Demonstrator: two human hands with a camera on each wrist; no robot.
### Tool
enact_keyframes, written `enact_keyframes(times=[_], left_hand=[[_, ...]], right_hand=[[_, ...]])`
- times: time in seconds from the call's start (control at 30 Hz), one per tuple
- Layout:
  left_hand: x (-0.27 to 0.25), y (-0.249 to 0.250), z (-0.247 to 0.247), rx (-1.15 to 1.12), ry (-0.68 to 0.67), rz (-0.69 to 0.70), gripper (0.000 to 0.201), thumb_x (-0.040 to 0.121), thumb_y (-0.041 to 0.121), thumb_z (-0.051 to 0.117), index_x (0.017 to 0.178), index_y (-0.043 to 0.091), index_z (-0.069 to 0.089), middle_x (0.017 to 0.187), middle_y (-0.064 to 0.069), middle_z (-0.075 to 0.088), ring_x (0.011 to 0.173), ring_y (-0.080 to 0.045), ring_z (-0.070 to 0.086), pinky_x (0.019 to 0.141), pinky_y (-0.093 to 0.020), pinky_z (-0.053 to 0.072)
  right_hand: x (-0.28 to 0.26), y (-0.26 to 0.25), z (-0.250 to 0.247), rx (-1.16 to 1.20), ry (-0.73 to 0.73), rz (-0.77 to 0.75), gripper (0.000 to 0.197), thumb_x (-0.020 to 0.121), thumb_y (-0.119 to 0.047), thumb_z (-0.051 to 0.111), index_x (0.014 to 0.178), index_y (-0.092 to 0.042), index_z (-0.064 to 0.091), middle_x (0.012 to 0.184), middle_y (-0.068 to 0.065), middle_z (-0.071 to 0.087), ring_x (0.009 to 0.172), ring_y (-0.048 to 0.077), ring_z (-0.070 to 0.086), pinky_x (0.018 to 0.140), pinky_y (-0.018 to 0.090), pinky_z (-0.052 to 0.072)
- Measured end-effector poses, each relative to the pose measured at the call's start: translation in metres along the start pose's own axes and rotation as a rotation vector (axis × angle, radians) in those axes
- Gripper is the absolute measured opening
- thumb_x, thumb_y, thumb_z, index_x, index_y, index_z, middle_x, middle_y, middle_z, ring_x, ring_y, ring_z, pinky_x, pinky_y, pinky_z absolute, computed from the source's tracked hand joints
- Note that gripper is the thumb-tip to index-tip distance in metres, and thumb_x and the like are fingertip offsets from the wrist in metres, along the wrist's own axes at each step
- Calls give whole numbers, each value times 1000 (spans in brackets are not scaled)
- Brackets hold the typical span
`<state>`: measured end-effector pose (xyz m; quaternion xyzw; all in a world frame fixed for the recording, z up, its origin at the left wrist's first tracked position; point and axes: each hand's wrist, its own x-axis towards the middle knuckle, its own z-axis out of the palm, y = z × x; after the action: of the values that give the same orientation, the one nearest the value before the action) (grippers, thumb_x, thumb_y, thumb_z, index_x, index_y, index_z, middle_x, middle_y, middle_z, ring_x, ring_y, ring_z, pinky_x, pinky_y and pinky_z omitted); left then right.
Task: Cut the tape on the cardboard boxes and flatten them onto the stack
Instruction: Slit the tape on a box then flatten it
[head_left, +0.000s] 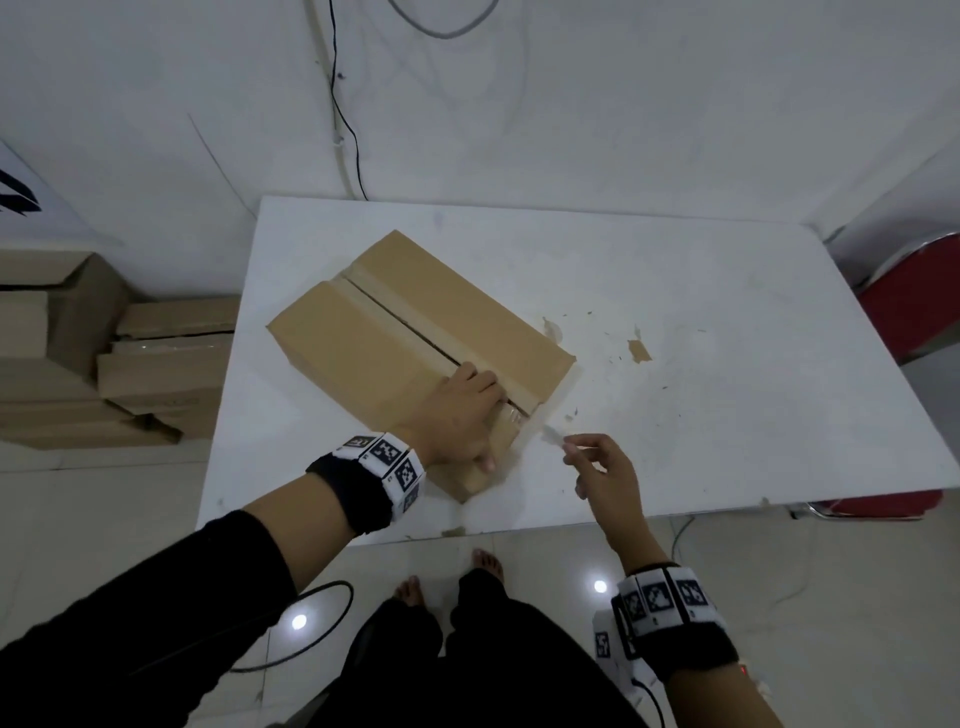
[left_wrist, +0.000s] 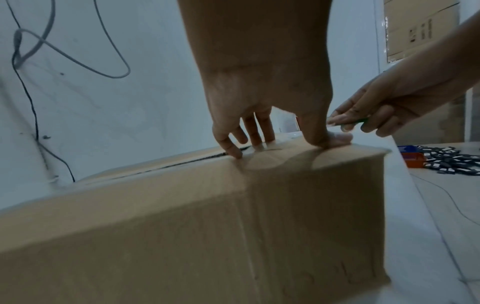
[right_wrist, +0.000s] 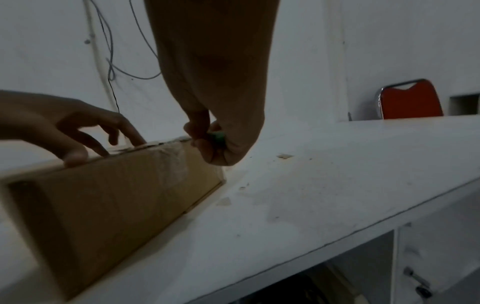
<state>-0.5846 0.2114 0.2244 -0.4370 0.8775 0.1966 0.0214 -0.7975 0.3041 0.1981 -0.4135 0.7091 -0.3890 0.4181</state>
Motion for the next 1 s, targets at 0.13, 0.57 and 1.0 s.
enact_keyframes(times=[0.13,0.57,1.0], left_hand=[[-13,5,24,21,152,22,68,90,59,36,130,6,51,135,-12,46,120,-27,39,94,-46,44],[-4,45,68,-545,346,-400,46,100,29,45,145,31,38,156,-3,13,142,-25,2,116,-38,0],[-2,41,70,-544,272,-401,55,96,24,49,146,39,33,158,-1,7,144,-23,-4,116,-40,-3]], right_hand=[[4,-2,-8,96,39,0,12,98,-26,58,102,-14,57,84,6,72,48,11,44,48,22,39],[3,-13,16,-86,-22,-95,22,88,-29,72,102,-27,56,87,-5,68,74,-1,59,68,16,43],[6,-17,28,-180,30,-213,23,94,-27,65,106,-26,46,83,1,62,53,0,50,55,13,41]])
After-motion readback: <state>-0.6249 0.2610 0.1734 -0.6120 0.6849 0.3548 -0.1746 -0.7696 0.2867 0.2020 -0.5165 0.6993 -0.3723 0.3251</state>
